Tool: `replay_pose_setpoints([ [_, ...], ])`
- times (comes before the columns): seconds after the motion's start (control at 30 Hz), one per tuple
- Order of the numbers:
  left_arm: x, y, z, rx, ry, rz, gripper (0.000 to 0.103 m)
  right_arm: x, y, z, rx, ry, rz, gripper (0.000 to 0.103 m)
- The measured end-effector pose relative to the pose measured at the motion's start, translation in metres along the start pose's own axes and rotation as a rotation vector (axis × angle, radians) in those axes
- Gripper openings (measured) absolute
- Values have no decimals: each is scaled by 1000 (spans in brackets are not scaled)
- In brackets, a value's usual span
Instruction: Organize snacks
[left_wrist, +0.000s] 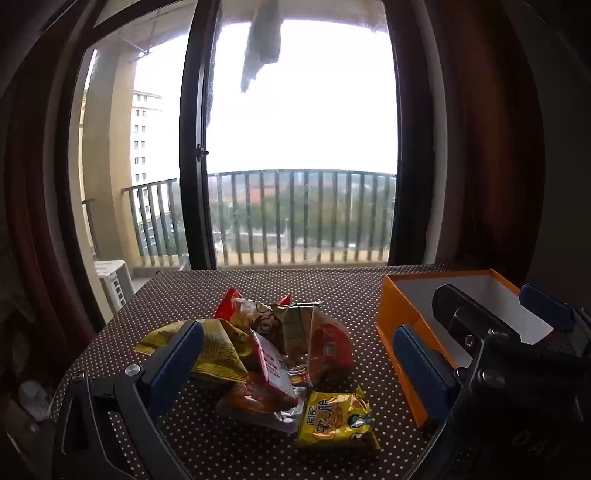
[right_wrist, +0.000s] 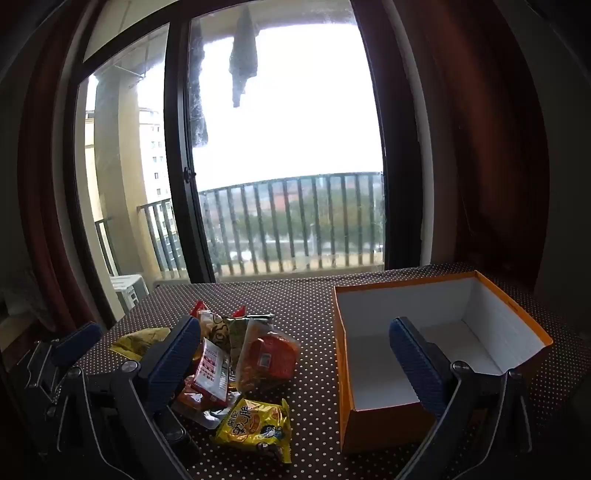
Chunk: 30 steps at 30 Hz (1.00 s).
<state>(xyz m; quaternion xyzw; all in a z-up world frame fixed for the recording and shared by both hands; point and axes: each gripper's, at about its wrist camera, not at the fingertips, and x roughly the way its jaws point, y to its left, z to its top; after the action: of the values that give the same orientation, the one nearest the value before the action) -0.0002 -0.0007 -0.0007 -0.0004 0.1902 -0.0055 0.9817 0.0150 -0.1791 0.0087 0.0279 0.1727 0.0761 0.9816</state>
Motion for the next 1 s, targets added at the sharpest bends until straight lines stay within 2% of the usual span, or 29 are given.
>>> replay_pose_setpoints([
  [0.17, -3, 12, 3, -29, 11, -19, 102, -2, -3, -2, 8, 12, 1, 103],
  [0.33, 2, -1, -1, -13, 23, 8, 102, 1, 5, -3, -1, 36, -25, 103],
  [1.0, 5, -3, -2, -13, 23, -3, 102, 1, 2, -2, 4, 32, -44, 103],
])
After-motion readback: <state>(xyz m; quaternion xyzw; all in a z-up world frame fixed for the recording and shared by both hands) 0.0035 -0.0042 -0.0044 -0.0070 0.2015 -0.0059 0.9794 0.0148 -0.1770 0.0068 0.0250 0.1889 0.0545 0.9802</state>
